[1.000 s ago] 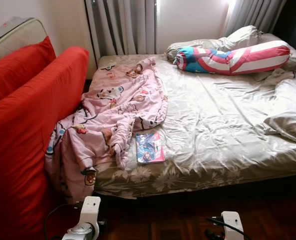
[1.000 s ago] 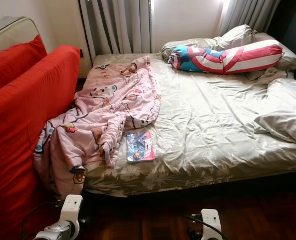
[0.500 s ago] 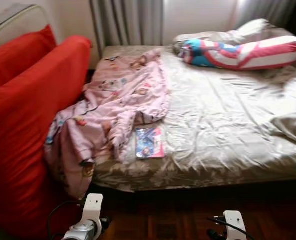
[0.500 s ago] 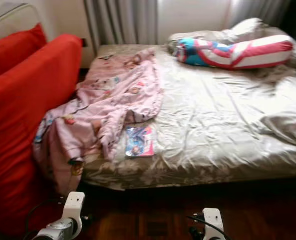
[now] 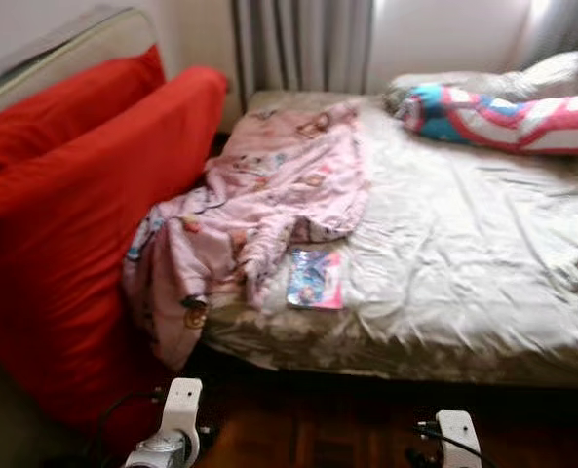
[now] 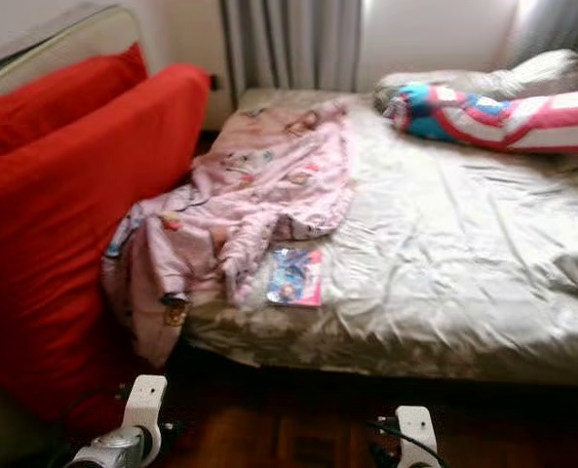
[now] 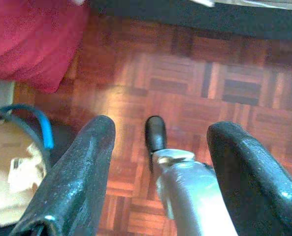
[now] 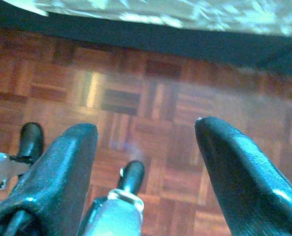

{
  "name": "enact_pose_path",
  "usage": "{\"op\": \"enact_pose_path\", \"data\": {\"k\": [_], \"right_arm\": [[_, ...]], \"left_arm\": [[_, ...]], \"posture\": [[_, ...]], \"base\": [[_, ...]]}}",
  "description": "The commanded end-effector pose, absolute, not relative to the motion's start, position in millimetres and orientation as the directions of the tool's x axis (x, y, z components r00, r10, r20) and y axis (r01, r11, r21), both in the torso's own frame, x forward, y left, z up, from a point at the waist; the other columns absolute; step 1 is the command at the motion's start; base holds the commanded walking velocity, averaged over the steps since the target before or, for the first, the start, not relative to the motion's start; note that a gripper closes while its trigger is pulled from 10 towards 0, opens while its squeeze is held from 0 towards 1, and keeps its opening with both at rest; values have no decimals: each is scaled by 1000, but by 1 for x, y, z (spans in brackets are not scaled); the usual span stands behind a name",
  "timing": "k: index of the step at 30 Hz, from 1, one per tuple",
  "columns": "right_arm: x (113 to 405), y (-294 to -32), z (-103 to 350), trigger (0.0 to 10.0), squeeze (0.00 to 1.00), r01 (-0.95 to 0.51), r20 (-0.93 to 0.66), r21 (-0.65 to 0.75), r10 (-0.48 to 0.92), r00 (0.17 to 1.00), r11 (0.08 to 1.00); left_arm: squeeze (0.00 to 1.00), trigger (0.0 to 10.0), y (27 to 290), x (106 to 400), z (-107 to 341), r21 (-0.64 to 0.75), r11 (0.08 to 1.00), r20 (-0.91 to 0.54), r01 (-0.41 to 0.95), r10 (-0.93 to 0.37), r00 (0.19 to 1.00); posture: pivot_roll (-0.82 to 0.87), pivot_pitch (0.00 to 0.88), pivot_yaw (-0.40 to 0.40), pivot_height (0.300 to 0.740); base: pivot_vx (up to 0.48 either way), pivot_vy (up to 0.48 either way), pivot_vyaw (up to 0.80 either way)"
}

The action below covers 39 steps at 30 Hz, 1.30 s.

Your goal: Clean up the room

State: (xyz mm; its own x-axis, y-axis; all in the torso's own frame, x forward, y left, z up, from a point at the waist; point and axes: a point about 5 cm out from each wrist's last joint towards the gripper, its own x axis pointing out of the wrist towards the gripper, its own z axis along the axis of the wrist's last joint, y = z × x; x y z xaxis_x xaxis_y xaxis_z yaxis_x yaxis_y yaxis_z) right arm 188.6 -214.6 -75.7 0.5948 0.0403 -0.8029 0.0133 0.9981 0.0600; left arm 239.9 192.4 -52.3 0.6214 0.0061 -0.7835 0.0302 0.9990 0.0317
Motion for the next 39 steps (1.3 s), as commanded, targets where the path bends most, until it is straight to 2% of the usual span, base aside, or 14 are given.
{"op": "enact_pose_path", "data": {"k": [1, 21, 24, 39], "right_arm": [[186, -215, -77, 10000, 0, 15, -807, 63, 42, 590, 998], [185, -215, -77, 10000, 0, 63, -801, 88, 33, 597, 994], [187, -215, -76, 10000, 0, 41, -796, 69, 30, 605, 997], [187, -215, -76, 10000, 0, 51, -792, 75, 29, 609, 996]], "left_arm": [[0, 10000, 194, 235, -55, 26, 999, -793, 20, 8, 609], [0, 10000, 194, 235, -55, 22, 1000, -793, 19, 6, 609], [0, 10000, 194, 235, -55, 22, 1000, -794, 19, 6, 609], [0, 10000, 194, 235, -55, 21, 1000, -793, 21, 4, 609]], "posture": [[29, 14, -11, 740], [28, 14, -11, 740], [29, 15, -11, 740], [28, 15, -10, 740]], "base": [[0, 0, 575], [0, 0, 26], [262, 0, 708], [281, 0, 0]]}}
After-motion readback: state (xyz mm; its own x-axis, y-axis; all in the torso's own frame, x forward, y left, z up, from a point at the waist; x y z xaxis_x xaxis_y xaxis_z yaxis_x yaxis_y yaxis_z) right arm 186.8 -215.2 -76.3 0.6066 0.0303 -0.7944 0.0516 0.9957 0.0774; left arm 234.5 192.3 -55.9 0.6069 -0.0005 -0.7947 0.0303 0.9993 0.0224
